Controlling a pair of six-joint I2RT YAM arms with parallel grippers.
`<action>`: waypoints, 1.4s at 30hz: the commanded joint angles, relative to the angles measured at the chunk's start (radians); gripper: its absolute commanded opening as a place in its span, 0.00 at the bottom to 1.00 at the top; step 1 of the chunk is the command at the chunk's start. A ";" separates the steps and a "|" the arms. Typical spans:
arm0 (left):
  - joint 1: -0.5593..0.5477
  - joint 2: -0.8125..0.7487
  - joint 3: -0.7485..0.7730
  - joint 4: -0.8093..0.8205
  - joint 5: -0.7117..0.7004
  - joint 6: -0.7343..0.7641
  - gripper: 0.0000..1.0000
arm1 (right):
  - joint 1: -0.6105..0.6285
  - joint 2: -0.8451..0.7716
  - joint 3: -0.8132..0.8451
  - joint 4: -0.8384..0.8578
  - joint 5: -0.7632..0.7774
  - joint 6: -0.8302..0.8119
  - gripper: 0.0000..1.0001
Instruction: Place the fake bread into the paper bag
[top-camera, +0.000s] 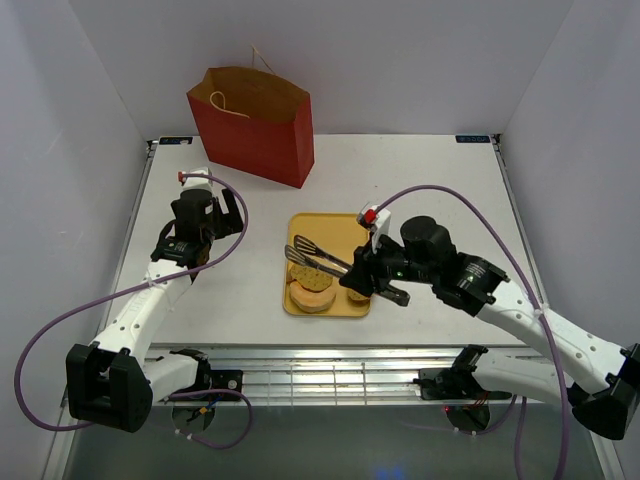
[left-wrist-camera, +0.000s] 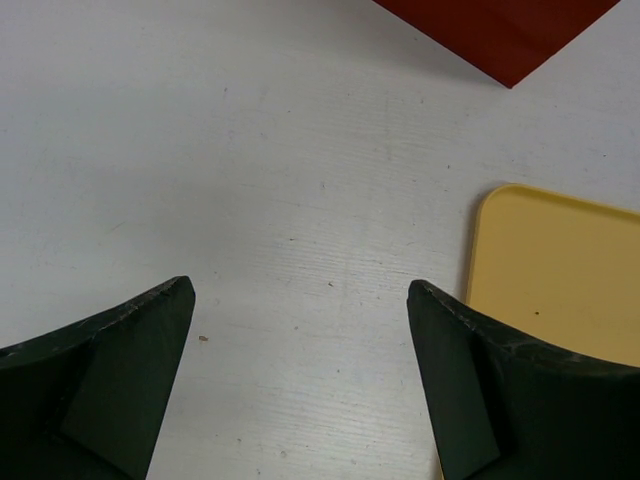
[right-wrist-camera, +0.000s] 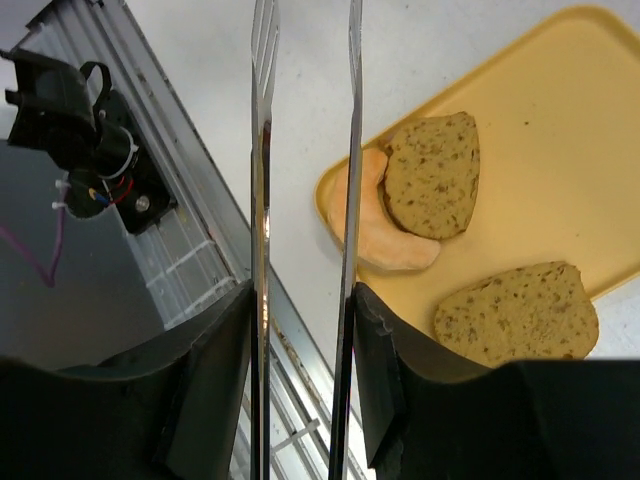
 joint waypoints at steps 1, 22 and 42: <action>-0.003 -0.027 0.016 -0.003 -0.015 0.006 0.98 | 0.046 -0.087 -0.035 -0.019 0.038 -0.028 0.48; -0.003 -0.033 0.019 -0.008 -0.010 0.003 0.98 | 0.436 0.070 0.003 -0.203 0.483 -0.086 0.49; -0.003 -0.033 0.024 -0.011 0.014 0.000 0.98 | 0.494 0.285 0.021 -0.174 0.627 -0.124 0.51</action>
